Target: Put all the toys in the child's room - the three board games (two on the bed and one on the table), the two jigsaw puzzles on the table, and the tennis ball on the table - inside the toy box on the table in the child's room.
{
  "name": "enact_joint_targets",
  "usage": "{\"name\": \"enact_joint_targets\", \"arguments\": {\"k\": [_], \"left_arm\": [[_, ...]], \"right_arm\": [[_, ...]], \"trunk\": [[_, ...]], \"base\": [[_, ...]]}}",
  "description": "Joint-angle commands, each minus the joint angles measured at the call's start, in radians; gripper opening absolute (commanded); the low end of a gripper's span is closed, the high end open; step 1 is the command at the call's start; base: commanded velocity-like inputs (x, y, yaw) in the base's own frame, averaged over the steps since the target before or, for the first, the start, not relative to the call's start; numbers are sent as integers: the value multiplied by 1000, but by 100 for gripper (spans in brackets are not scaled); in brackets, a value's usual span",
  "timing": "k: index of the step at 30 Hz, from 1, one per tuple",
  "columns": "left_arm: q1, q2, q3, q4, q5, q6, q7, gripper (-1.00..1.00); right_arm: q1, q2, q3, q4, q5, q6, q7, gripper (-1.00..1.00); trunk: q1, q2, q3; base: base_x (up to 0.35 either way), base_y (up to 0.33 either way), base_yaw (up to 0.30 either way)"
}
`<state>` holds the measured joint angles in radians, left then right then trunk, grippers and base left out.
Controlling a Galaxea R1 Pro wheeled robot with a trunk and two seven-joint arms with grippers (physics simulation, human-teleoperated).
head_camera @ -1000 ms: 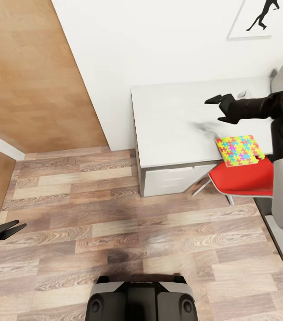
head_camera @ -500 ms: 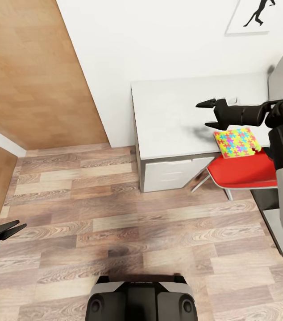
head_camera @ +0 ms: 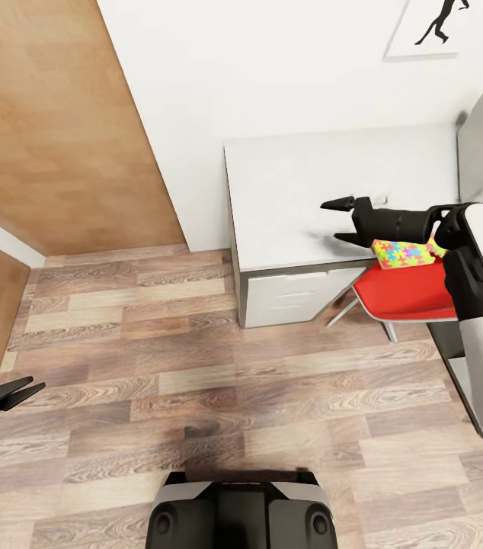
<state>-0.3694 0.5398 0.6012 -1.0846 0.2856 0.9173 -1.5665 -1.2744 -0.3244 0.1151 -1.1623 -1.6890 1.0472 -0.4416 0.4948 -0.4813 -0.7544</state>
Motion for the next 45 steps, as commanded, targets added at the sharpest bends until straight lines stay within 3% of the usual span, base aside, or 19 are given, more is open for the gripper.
{"name": "enact_joint_targets", "arguments": {"k": [1, 5, 11, 17, 34, 41, 45], "left_arm": [[0, 0, 0, 0, -1, 11, -4, 100], [-1, 0, 0, 0, -2, 11, -4, 100], [-2, 0, 0, 0, -2, 11, -4, 100], [-2, 0, 0, 0, -2, 11, -4, 100], [-2, 0, 1, -1, -2, 12, -2, 100], [-3, 1, 1, 0, -2, 13, -2, 100], [-2, 5, 0, 0, -2, 12, 2, 100]], "right_arm": [[0, -1, 2, -1, -10, 0, -9, 100], [48, 2, 5, -65, -68, 0, 35, 100], [105, 8, 73, -170, -159, 0, 70, 100], [167, 10, 139, -235, -216, 0, 78, 100], [314, 11, 193, -353, -240, 0, 82, 100], [380, 11, 280, -382, -239, 0, 81, 100], [437, 11, 357, -387, -230, 0, 80, 100]], "trunk": [[0, -1, -1], [0, -1, -1], [0, -1, -1], [0, -1, -1], [0, -1, -1], [0, -1, -1], [0, -1, -1]], "base": [[-2, 0, 0], [-1, 0, 0], [0, 0, 0], [0, 0, 0], [0, 0, 0], [0, 0, 0], [0, 0, 0]]}}
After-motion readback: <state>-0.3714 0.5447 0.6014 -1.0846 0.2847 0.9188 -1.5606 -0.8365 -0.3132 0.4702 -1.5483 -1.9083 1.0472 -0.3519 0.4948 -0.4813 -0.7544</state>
